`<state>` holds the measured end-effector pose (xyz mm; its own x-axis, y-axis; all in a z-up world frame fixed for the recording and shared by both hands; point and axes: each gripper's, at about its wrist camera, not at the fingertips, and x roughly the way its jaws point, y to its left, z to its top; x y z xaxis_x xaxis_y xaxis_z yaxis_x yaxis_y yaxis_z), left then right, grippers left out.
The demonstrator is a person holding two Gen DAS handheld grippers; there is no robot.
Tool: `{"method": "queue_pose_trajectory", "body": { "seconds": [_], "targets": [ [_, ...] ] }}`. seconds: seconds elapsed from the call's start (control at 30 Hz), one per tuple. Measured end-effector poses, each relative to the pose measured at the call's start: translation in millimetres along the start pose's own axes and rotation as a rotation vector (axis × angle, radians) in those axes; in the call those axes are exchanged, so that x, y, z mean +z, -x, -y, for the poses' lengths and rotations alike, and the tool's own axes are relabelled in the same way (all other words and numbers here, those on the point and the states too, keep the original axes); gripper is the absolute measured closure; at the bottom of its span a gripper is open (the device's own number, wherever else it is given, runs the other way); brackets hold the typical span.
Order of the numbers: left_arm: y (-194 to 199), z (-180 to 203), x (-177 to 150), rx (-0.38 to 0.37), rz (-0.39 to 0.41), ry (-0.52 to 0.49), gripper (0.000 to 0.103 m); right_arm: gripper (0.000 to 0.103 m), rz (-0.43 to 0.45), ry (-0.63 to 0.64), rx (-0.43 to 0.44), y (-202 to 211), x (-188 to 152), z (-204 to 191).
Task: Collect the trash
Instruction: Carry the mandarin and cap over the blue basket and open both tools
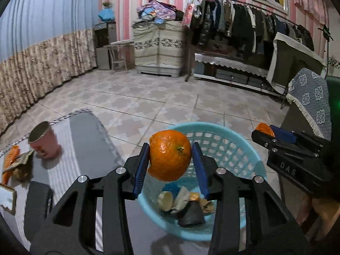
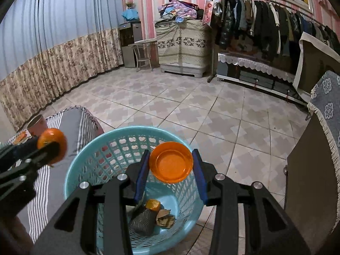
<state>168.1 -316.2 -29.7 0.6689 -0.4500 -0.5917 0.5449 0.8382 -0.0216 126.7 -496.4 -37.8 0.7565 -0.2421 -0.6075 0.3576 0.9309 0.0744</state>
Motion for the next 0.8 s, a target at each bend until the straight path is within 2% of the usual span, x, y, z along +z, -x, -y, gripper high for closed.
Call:
{"method": "queue_pose_trajectory", "body": {
  "seconds": [0.07,0.1,0.13,0.43,0.73,0.8],
  "targets": [
    [-4,0,3,0.010,0.002,-0.004,0.052,0.063,-0.005,-0.008,0.000,-2,-1,3],
    [-5,-1,5,0.010,0.002,-0.004,0.042,0.063,-0.008,-0.012,0.001,-3,0,3],
    [-6,-3,6,0.014,0.005,0.000,0.036,0.063,-0.011,-0.017,0.002,-4,-2,2],
    [11,-35,9,0.138,0.071,0.035,0.015,0.063,-0.018,-0.001,0.015,-8,-3,-8],
    [45,-69,-2,0.234,0.101,0.060,0.008,0.062,-0.025,0.053,0.089,-16,-8,-52],
    [53,-79,-3,0.251,0.105,0.070,0.007,0.043,-0.028,0.041,0.107,-18,-9,-55]
  ]
}}
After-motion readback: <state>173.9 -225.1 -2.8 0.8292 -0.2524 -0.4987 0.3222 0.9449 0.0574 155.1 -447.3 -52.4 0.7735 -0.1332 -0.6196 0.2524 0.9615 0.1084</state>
